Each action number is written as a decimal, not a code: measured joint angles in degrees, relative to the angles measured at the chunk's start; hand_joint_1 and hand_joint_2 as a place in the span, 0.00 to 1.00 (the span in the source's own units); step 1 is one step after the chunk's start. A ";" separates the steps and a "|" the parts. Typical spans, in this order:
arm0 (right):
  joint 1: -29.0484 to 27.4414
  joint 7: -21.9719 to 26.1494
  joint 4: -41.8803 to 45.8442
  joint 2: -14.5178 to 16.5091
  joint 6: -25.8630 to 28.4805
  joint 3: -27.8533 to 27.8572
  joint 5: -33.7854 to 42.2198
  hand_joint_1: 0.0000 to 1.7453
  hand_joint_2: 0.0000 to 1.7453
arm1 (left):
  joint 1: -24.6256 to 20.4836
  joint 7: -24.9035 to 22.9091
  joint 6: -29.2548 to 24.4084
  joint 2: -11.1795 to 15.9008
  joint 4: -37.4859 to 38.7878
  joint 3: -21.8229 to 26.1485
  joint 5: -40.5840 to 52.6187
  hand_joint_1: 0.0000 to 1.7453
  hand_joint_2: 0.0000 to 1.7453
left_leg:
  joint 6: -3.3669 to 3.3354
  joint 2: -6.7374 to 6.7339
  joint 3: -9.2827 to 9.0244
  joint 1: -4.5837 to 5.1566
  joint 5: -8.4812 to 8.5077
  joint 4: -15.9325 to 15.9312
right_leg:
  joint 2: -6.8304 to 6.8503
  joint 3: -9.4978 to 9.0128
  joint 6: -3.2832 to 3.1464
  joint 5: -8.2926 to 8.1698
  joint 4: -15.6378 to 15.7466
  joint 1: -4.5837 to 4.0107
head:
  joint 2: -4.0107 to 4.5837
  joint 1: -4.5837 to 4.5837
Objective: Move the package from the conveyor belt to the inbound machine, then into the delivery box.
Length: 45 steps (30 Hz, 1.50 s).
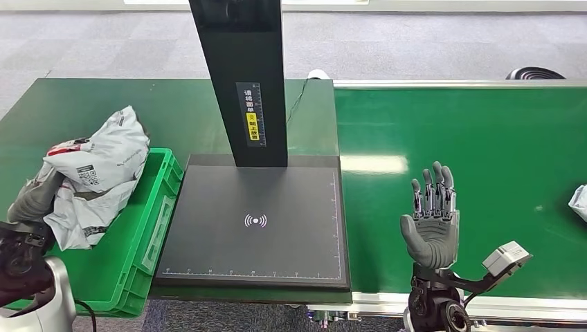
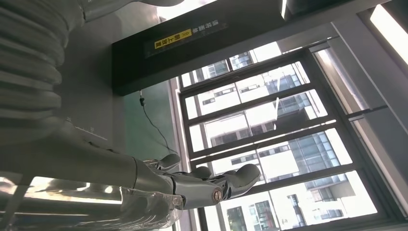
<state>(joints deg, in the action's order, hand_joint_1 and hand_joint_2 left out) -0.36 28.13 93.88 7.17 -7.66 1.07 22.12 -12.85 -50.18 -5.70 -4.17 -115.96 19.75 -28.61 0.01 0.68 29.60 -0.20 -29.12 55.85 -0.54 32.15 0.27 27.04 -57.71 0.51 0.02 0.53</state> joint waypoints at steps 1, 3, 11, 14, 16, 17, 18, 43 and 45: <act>0.00 -0.03 0.00 0.01 -0.04 0.00 -0.01 0.00 1.00 | 0.01 0.00 -0.15 0.25 1.59 1.10 0.13 1.00 1.00 | 0.00 0.00 0.00 0.00 0.00 0.00 | 0.00 0.00 0.00 0.00 0.00 0.00 | 0.00 -0.01; 0.01 -0.08 0.00 0.02 -0.10 0.00 -0.10 0.00 1.00 | 0.03 0.00 -0.69 0.86 4.91 2.92 0.85 1.00 1.00 | 0.00 0.00 0.00 0.00 0.00 0.00 | 0.00 0.00 0.00 0.00 0.00 0.00 | 0.00 0.00; 0.05 -0.35 0.00 0.33 -0.10 0.00 -0.59 0.00 1.00 | 0.03 0.00 -2.19 3.05 17.67 5.67 4.94 1.00 1.00 | 0.00 0.00 0.04 0.01 0.00 0.00 | 0.00 0.02 0.00 0.01 0.00 0.01 | -0.01 -0.01; 0.04 -0.42 0.00 0.44 -0.10 0.00 -0.68 0.00 1.00 | 0.01 0.00 -3.00 3.40 19.80 5.74 6.37 0.70 1.00 | 0.00 -0.01 0.03 0.02 0.00 0.01 | 0.00 0.03 0.00 0.01 0.00 0.01 | 0.00 -0.02; 0.03 -0.42 0.00 0.49 -0.10 0.00 -0.70 0.00 1.00 | -0.01 0.00 -3.51 3.52 20.34 5.68 7.29 0.20 1.00 | 0.00 -0.01 0.03 0.02 0.00 0.01 | 0.00 0.04 0.00 0.01 0.00 0.01 | 0.00 -0.02; 0.03 -0.42 0.00 0.52 -0.09 0.00 -0.73 0.00 1.00 | -0.01 0.00 -3.79 3.58 20.42 5.57 7.78 0.00 1.00 | 0.00 -0.01 0.02 0.02 0.00 0.01 | 0.00 0.04 0.00 0.01 0.00 0.01 | -0.01 -0.02; 0.02 -0.42 0.00 0.55 -0.08 0.00 -0.77 0.00 1.00 | -0.01 0.00 -4.07 3.63 20.43 5.36 8.27 0.00 1.00 | 0.00 -0.01 0.02 0.01 0.00 0.01 | 0.00 0.04 0.00 0.01 0.00 0.01 | -0.01 -0.02; -0.57 -1.04 0.00 0.47 2.01 0.04 -0.39 0.00 1.00 | 8.02 0.00 -10.58 -8.14 -24.34 -12.56 14.81 0.00 1.00 | -0.02 0.02 0.06 0.03 -0.06 0.01 | 0.03 -0.01 0.01 0.01 0.04 0.04 | 0.00 0.00; -0.54 -1.23 0.00 0.38 2.08 0.08 -0.36 0.00 1.00 | 8.51 0.00 -7.26 -10.15 -25.75 -12.69 11.50 0.00 1.00 | -0.02 0.06 0.05 0.03 -0.05 0.01 | 0.06 -0.04 0.01 0.01 0.04 0.04 | 0.00 -0.01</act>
<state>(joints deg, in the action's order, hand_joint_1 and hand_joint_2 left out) -0.90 26.90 93.88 7.56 -5.58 1.15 21.77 -4.34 -50.18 -12.97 -14.33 -141.72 7.06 -17.11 -0.01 0.74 29.65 -0.17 -29.17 55.86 -0.48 32.11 0.28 27.06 -57.67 0.55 0.02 0.52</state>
